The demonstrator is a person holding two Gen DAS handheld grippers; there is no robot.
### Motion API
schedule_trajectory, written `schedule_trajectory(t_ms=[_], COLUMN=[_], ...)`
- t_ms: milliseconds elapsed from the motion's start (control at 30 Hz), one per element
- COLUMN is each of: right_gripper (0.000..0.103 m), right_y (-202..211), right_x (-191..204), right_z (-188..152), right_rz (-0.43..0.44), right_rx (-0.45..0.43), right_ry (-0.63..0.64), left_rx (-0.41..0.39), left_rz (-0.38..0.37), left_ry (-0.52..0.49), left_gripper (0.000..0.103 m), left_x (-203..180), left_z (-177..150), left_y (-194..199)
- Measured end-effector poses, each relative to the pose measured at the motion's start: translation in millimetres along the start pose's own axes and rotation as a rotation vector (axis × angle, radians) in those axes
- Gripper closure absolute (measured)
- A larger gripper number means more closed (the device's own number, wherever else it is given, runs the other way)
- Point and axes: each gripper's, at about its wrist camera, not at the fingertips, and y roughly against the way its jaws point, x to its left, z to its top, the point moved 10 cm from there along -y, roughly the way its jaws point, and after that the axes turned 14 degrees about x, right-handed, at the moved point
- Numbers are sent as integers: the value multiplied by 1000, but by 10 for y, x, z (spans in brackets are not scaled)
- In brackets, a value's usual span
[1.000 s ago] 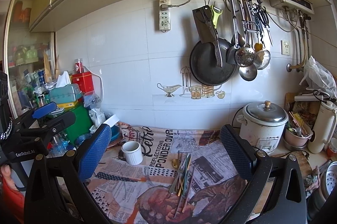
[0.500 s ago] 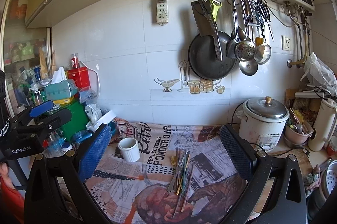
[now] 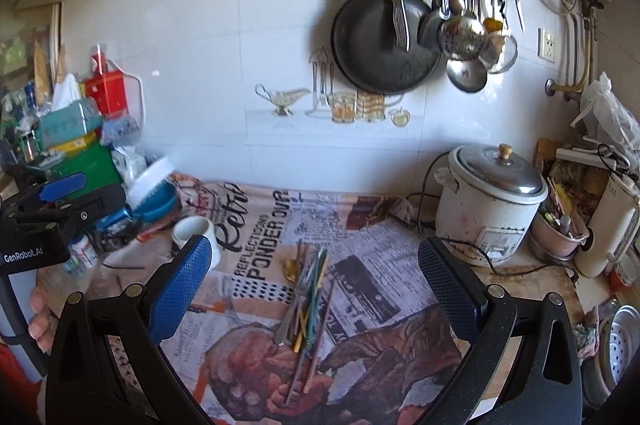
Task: Organize utensils
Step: 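Lower both tools toward the utensil pile on the newspaper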
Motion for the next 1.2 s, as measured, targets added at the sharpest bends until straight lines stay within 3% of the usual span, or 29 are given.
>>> schedule_trajectory(t_ms=[267, 667, 900, 1033, 1200], right_gripper=[0, 3, 30, 37, 50], right_y=[-807, -2024, -2476, -2629, -2761], right_x=[-421, -757, -702, -657, -541], right_z=[-156, -692, -966, -1050, -1061], right_rz=[25, 46, 109, 172, 221], right_rx=[200, 504, 640, 687, 715], right_ry=[-56, -98, -96, -124, -107], left_rx=[186, 488, 553, 571, 658], left_rz=[85, 169, 104, 98, 79], left_ry=[46, 141, 170, 156, 161], left_gripper=[0, 0, 0, 1, 22], left_x=[72, 228, 117, 50, -5], left_z=[-183, -883, -1121, -1167, -1286], left_y=[-955, -2207, -2611, -2778, -3004])
